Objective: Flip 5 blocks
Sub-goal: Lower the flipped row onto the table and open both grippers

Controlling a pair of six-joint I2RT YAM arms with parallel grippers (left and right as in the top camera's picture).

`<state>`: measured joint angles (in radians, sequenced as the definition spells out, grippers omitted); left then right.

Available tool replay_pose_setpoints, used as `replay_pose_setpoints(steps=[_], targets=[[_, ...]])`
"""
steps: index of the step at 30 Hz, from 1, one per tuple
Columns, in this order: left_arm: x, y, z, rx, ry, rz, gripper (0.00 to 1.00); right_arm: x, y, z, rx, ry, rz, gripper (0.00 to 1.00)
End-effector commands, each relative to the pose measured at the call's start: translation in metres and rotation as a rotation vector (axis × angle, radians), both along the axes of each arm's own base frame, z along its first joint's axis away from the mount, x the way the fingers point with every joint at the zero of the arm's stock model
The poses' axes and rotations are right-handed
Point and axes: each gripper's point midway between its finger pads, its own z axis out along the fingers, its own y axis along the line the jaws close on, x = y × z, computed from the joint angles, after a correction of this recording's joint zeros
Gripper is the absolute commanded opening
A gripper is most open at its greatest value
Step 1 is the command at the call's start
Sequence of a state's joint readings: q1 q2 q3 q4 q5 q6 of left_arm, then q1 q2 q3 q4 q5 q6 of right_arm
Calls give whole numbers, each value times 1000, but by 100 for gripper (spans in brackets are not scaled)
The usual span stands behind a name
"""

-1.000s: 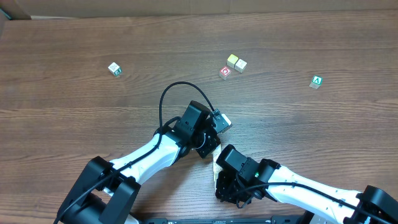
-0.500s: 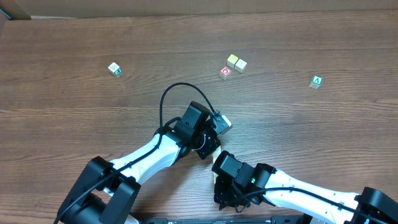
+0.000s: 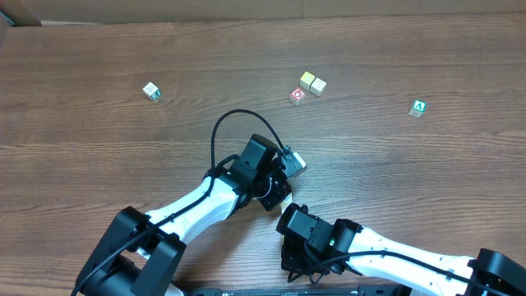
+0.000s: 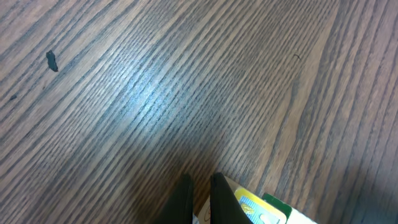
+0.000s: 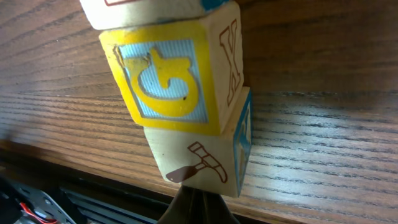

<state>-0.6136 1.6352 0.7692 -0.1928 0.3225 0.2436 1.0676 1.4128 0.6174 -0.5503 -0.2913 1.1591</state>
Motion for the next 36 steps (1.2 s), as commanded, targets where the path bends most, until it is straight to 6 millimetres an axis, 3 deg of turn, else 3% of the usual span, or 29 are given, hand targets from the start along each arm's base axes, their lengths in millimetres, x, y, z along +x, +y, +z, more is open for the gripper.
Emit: replay_pose_setpoints(steps=[1,24,30,36], targets=[[-11,-2,-6,-2,29,-42,5,12,11,13,31,-69,-3,4],[-4,-1,-4,4,10,-17,6,3,31,33,62,-182,108,4],[18,3,7,-15,-13,45,6,4,33,36,69,-192,119,4],[51,25,17,-8,-35,201,6,9,34,44,78,-227,118,4]])
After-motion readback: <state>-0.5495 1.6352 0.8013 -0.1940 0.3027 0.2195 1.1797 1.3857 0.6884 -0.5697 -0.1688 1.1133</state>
